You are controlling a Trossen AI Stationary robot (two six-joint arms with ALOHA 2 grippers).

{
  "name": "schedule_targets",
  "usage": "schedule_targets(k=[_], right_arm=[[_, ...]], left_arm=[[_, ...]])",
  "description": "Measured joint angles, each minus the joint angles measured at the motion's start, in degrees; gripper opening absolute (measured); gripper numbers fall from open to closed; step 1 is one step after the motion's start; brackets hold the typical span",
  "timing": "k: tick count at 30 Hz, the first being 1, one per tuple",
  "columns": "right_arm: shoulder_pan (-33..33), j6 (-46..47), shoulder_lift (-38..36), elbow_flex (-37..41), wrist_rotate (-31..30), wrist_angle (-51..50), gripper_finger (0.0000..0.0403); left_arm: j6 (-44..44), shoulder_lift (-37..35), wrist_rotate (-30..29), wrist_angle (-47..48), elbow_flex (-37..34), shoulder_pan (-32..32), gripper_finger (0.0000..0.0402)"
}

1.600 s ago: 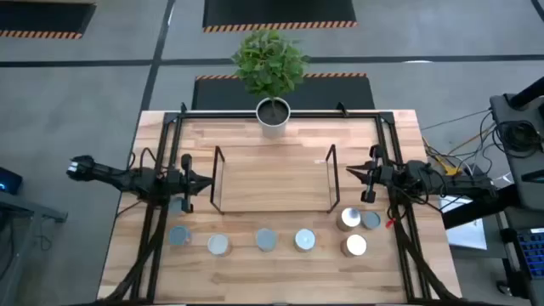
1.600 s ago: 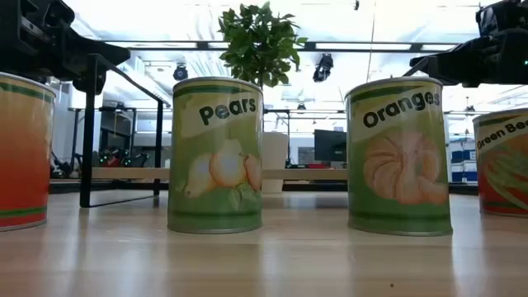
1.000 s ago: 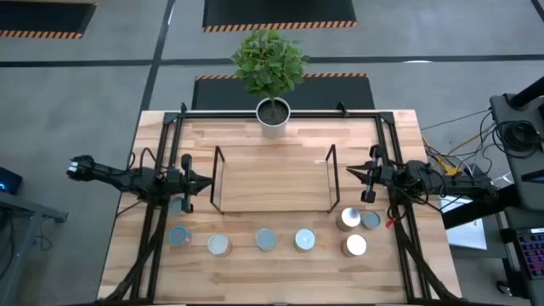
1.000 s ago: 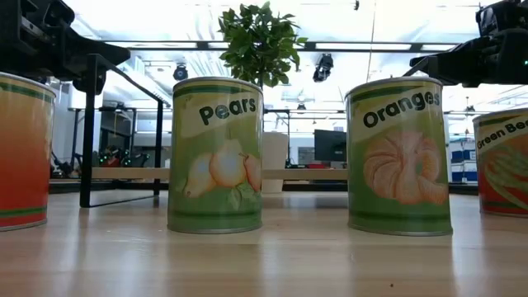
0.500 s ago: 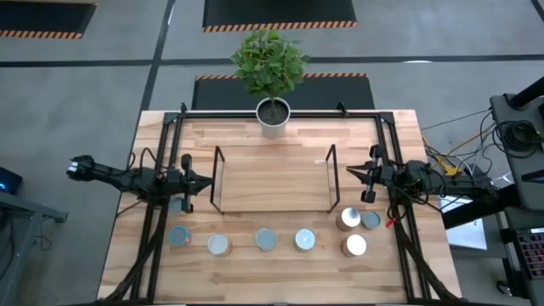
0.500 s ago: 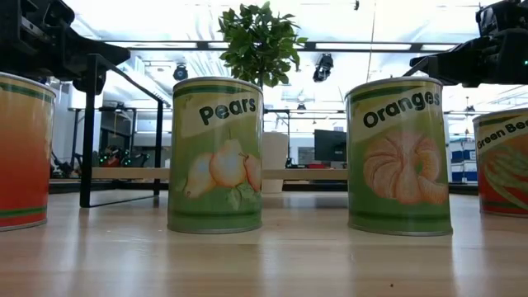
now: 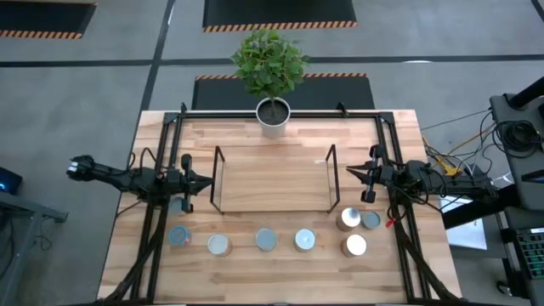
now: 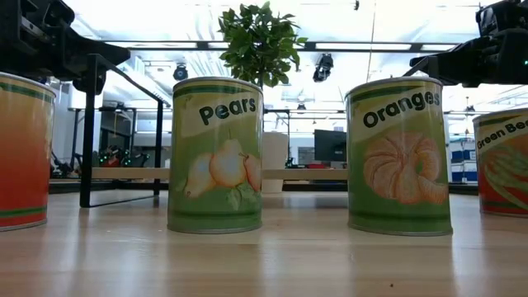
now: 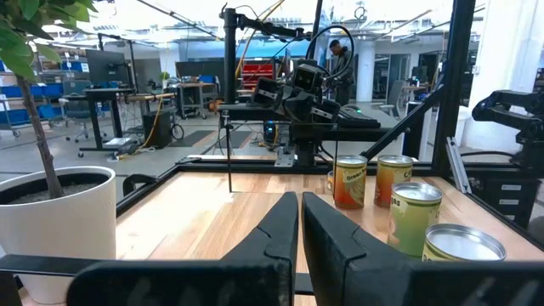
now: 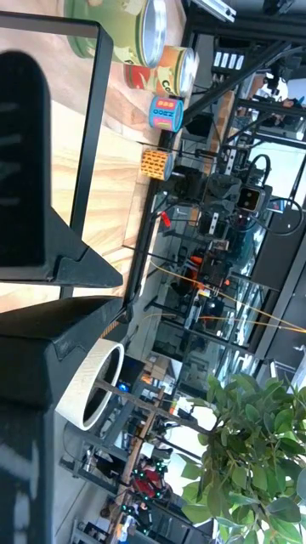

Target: Pick and place cans onto a shelf

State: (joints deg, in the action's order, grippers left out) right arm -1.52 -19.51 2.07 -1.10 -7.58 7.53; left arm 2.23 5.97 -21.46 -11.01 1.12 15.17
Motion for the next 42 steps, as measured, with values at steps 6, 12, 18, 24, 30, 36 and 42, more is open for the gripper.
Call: schedule_targets(k=[6, 12, 18, 24, 30, 36, 42], right_arm=[[0.0, 0.0, 0.0, 0.0, 0.0, 0.0, 0.0018], [0.0, 0.0, 0.0, 0.0, 0.0, 0.0, 0.0018], [0.0, 0.0, 0.0, 0.0, 0.0, 0.0, 0.0018], [0.0, 0.0, 0.0, 0.0, 0.0, 0.0, 0.0018], [0.0, 0.0, 0.0, 0.0, 0.0, 0.0, 0.0018], [0.0, 0.5, 0.0, 0.0, 0.0, 0.0, 0.0018], [0.0, 24.9, 0.0, 0.0, 0.0, 0.1, 0.0018]], left_arm=[[0.0, 0.0, 0.0, 0.0, 0.0, 0.0, 0.0001], [0.0, 0.0, 0.0, 0.0, 0.0, 0.0, 0.0001], [0.0, 0.0, 0.0, 0.0, 0.0, 0.0, 0.0001], [0.0, 0.0, 0.0, 0.0, 0.0, 0.0, 0.0001], [0.0, 0.0, 0.0, 0.0, 0.0, 0.0, 0.0001], [0.2, 0.0, 0.0, -1.4, 0.0, 0.0, 0.0001], [-9.2, 0.0, -0.5, -11.0, 0.0, 0.0, 0.0001]])
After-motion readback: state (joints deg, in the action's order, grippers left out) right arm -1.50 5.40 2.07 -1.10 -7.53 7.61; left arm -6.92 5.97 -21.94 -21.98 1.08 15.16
